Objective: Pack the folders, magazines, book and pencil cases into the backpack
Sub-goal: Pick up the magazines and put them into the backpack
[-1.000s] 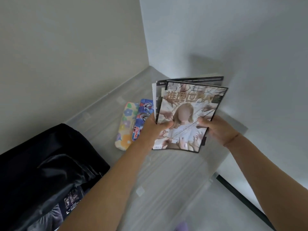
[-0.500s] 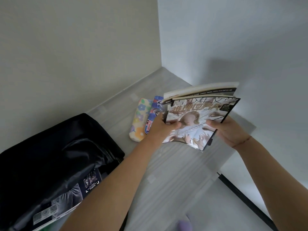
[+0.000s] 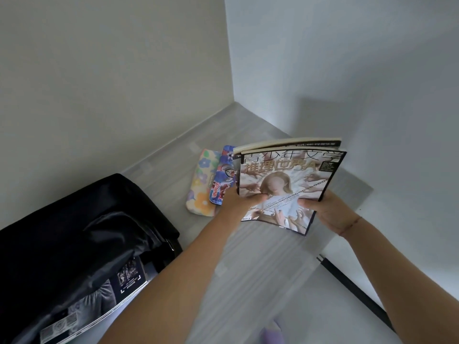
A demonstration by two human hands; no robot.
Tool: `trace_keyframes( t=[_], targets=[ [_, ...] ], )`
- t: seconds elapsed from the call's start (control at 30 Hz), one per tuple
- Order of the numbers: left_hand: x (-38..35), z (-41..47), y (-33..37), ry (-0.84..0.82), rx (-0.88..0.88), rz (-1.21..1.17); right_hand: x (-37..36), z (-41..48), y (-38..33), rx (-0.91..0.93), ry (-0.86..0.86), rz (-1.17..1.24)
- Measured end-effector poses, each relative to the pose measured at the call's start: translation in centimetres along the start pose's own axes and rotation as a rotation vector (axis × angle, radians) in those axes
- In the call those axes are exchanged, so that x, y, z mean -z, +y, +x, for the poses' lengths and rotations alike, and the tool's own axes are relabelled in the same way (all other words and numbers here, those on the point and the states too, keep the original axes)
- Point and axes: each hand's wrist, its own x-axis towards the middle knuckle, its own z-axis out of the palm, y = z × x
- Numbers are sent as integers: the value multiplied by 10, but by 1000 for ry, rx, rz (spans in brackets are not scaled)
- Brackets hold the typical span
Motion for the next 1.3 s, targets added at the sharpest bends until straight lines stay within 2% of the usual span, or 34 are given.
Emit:
trace_keyframes(
  t=[0.13, 0.23, 0.3, 0.37, 0.6, 0.63, 0.77, 0.83, 0.9, 1.0, 1.2, 1.3],
  targets=[
    [-3, -7, 0, 32, -47, 35, -14, -9, 2, 2, 125, -182],
    [8, -16, 15, 132, 38, 104, -32, -18, -15, 44, 110, -197],
    [25, -29, 21, 218, 115, 89, -48, -24, -24, 53, 86, -148],
    [52, -49, 19, 278, 120, 133, -74, -28, -28, 37, 37, -70],
    [164, -140, 11, 358, -72, 174, -185, -41, -13, -136, -118, 207],
    [183, -152, 8, 417, -117, 275, -200, -46, -10, -157, -142, 239],
    [262, -195, -16, 701, -322, 1007, -244, -71, 1, -247, -240, 341],
    [294, -214, -30, 677, -284, 1203, -258, -84, 10, -274, -271, 322],
    [321, -228, -41, 625, -224, 1287, -268, -100, 18, -298, -303, 266],
    [343, -237, -43, 590, -254, 1280, -278, -121, 32, -355, -353, 154],
    [352, -239, -16, 706, -197, 982, -296, -145, 45, -427, -435, 41],
    [353, -239, -5, 698, -194, 892, -301, -143, 47, -415, -459, -49]
  ],
)
